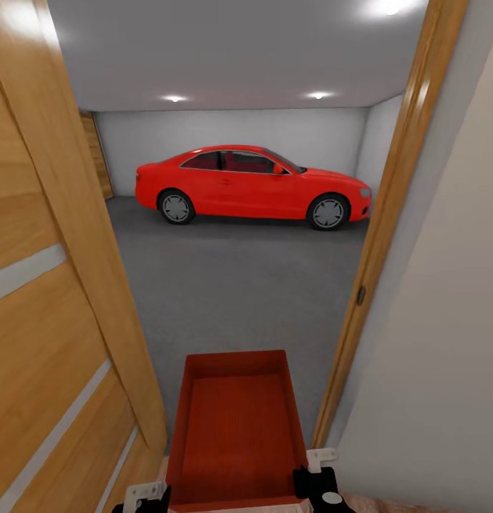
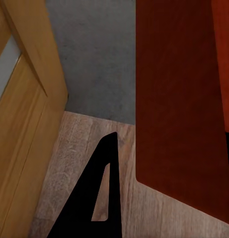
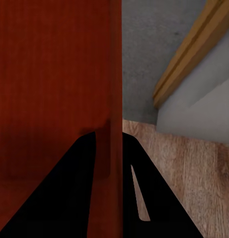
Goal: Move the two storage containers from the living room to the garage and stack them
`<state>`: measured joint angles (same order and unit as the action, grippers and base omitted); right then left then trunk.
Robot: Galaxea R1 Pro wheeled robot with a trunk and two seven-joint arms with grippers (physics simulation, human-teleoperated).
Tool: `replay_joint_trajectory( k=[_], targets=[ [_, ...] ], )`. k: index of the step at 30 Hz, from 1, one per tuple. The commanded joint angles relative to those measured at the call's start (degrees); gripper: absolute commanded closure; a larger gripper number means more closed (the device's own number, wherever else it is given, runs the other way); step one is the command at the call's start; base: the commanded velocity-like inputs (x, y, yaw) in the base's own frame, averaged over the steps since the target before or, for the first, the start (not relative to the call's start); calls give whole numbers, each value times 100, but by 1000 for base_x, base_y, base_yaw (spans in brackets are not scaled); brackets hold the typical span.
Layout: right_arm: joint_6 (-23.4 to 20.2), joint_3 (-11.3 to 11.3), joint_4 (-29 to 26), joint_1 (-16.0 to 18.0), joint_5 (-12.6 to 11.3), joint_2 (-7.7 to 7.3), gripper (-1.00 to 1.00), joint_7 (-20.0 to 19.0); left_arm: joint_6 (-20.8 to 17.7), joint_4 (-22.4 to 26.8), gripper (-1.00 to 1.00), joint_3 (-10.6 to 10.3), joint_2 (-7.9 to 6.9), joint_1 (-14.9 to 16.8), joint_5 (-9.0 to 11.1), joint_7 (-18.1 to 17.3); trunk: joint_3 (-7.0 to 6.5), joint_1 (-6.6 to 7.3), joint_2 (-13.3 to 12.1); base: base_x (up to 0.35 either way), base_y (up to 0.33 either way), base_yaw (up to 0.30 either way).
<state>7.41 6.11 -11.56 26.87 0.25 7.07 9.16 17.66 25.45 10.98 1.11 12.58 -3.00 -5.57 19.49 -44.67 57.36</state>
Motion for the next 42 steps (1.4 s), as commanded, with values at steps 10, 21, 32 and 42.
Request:
replay_joint_trajectory(
  k=[10, 21, 32, 42],
  targets=[
    [15, -259, -25, 11, 12, -4, 100, 51, 2, -12, 100, 98, -75, -1, 1, 3, 6, 0, 5, 2, 2, 0],
    [15, -259, -24, 11, 13, -4, 100, 50, 1, -13, 100, 98, -69, -1, 1, 3, 6, 0, 5, 0, 0, 0],
    [15, -259, -23, 11, 12, -4, 100, 51, 1, -13, 100, 98, -68, -1, 1, 3, 6, 0, 5, 0, 0, 0],
    [15, -259, -22, 11, 10, -4, 100, 51, 1, -13, 100, 98, -70, -1, 1, 3, 6, 0, 5, 17, 4, 0]
  ],
)
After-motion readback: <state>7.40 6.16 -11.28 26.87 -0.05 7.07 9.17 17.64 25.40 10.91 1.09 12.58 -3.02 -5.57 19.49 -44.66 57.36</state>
